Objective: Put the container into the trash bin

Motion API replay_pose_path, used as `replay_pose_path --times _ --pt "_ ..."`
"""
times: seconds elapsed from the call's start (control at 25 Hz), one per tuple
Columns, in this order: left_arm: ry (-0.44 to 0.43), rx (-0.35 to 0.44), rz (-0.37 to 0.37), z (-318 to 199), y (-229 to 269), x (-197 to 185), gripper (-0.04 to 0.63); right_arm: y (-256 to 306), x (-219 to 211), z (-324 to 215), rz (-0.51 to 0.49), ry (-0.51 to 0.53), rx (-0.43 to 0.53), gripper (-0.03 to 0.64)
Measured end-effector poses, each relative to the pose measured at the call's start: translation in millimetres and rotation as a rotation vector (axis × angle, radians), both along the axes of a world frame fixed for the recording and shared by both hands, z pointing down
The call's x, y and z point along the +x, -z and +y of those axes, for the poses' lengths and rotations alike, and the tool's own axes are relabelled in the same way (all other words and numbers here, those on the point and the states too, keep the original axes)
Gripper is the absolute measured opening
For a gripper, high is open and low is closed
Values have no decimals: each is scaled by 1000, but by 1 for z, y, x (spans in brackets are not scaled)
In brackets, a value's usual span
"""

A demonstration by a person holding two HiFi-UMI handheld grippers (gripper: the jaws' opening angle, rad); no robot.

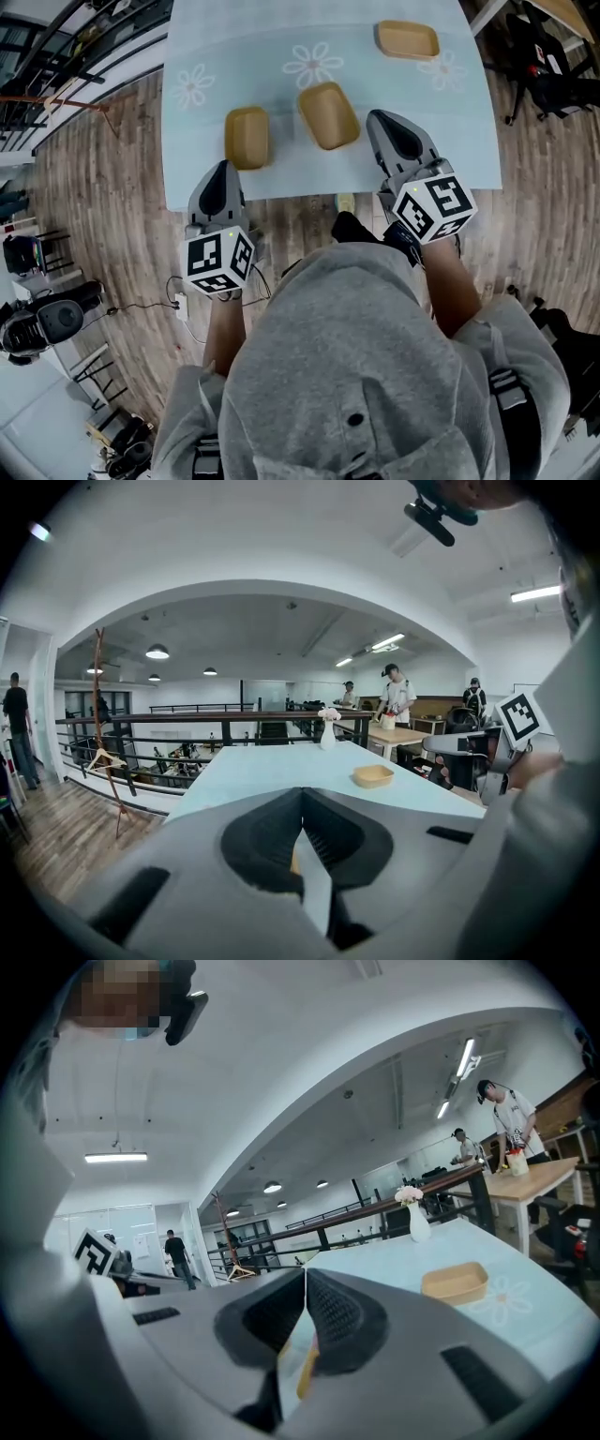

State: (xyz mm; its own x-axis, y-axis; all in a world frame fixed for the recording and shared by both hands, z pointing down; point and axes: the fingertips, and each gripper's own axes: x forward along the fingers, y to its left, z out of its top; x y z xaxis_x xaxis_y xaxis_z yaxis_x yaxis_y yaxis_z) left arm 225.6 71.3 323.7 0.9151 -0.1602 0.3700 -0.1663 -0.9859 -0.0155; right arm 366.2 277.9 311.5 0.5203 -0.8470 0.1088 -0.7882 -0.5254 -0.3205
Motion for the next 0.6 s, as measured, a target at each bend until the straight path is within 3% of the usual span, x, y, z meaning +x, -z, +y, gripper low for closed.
replay_pose_path --times 0.32,0.6 --pt "5 42 -49 6 -16 27 21 -19 28 4 -46 29 -10 29" --pt "-19 44 -113 4 -36 24 23 -27 23 -16 -71 86 -16 29"
